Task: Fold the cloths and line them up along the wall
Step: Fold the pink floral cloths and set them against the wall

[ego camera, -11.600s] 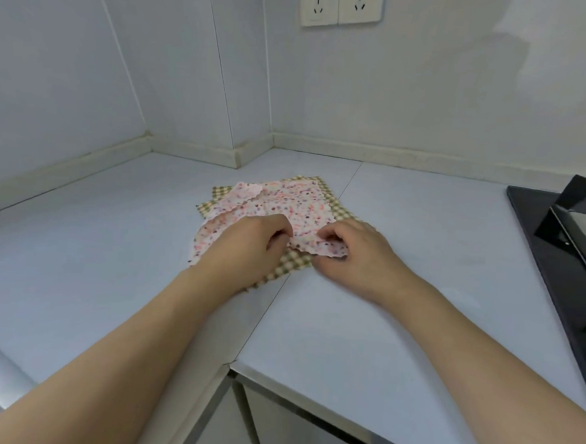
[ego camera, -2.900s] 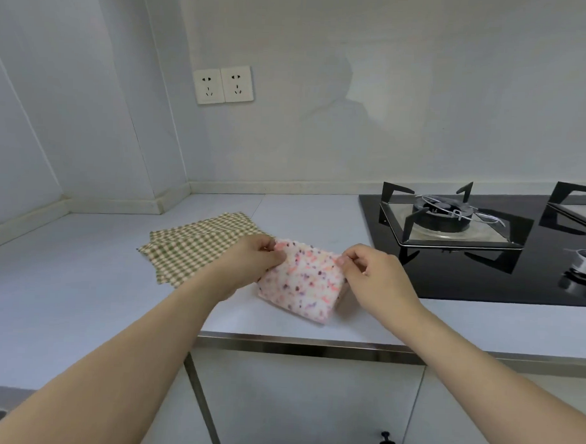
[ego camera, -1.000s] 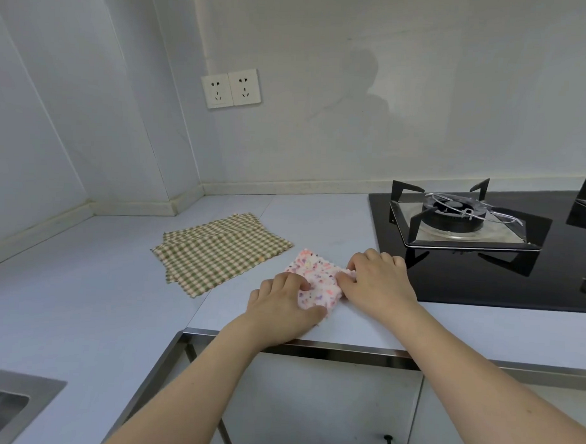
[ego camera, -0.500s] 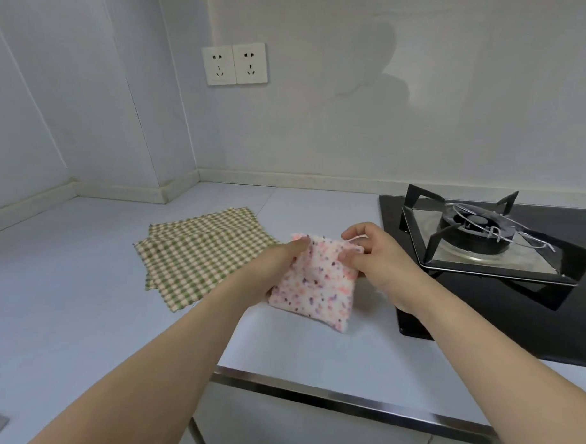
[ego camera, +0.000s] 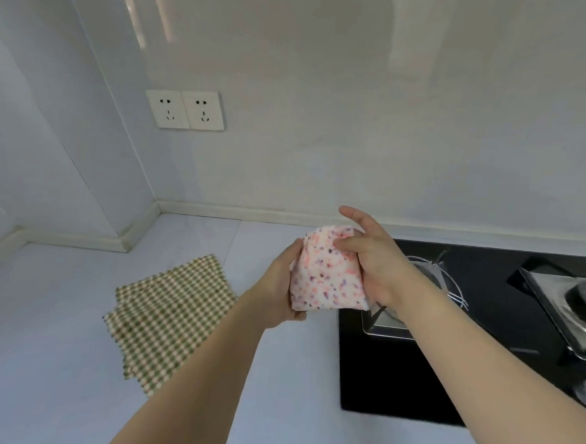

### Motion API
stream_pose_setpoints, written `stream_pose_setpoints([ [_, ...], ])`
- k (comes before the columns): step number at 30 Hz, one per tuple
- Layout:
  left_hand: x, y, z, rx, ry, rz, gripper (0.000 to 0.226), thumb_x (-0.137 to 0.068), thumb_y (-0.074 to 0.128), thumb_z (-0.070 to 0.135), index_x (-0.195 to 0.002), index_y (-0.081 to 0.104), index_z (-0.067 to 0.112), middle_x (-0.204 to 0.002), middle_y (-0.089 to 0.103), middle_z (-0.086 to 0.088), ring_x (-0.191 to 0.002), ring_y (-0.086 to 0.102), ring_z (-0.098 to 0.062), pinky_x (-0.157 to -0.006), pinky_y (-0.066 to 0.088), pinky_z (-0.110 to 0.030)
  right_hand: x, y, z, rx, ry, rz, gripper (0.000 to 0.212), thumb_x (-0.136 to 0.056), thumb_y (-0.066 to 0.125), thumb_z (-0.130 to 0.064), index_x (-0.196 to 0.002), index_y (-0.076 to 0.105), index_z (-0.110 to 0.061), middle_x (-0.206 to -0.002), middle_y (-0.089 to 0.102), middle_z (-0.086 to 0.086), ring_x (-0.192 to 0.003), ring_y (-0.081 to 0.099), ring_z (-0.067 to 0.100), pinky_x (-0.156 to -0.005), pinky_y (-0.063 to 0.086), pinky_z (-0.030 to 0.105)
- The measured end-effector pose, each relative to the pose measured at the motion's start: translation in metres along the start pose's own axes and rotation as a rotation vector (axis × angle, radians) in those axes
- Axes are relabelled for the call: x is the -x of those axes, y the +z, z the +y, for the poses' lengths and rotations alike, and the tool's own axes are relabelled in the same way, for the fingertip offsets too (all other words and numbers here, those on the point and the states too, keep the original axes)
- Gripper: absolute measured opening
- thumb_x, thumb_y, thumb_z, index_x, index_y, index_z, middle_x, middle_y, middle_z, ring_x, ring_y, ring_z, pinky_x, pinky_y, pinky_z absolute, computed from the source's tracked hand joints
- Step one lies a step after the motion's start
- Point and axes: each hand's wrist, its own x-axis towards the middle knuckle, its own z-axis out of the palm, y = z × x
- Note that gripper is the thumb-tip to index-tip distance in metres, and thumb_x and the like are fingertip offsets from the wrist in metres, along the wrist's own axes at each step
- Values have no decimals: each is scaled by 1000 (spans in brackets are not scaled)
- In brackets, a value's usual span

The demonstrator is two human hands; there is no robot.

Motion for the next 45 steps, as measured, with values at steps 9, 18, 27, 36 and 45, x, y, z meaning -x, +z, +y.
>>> stream_pose_setpoints([
  [9,40,133,59,-40,372,136,26,-94,56,37,-107,68,18,-106,73,-2,-98,69,-23,-92,52,-48,47,-78,-84,56,-12,299,56,-90,54,2,-134,45,-31,-117,55,10,-100,62,25,-91,52,42],
  [18,6,290,32,-567,682,382,32,-103,37,36,-100,52,7,-82,51,-2,-71,47,-13,-65,39,-28,66,-208,-100,171,254,396,39,-103,30,-38,-119,55,-12,-103,62,6,-87,61,21,-63,46,30],
  [27,-50,389,13,-820,713,463,29,-103,30,42,-108,46,19,-71,53,6,-61,50,-8,-59,44,-31,51,-326,-93,621,-70,621,37,-103,27,-38,-106,47,-7,-95,51,7,-86,50,23,-74,36,32],
  [36,-122,531,-12,-803,620,297,23,-103,33,39,-103,48,22,-75,46,15,-70,46,0,-80,44,-34,55,-486,-105,558,1,686,49,-103,27,-43,-131,45,-8,-126,55,10,-113,54,27,-83,41,33],
  [45,-170,691,-52,-698,492,275,28,-101,33,36,-103,53,15,-89,56,3,-81,53,-13,-68,40,-30,69,-660,-135,577,1,635,47,-102,28,-40,-129,52,-8,-124,57,9,-111,57,28,-93,49,44],
])
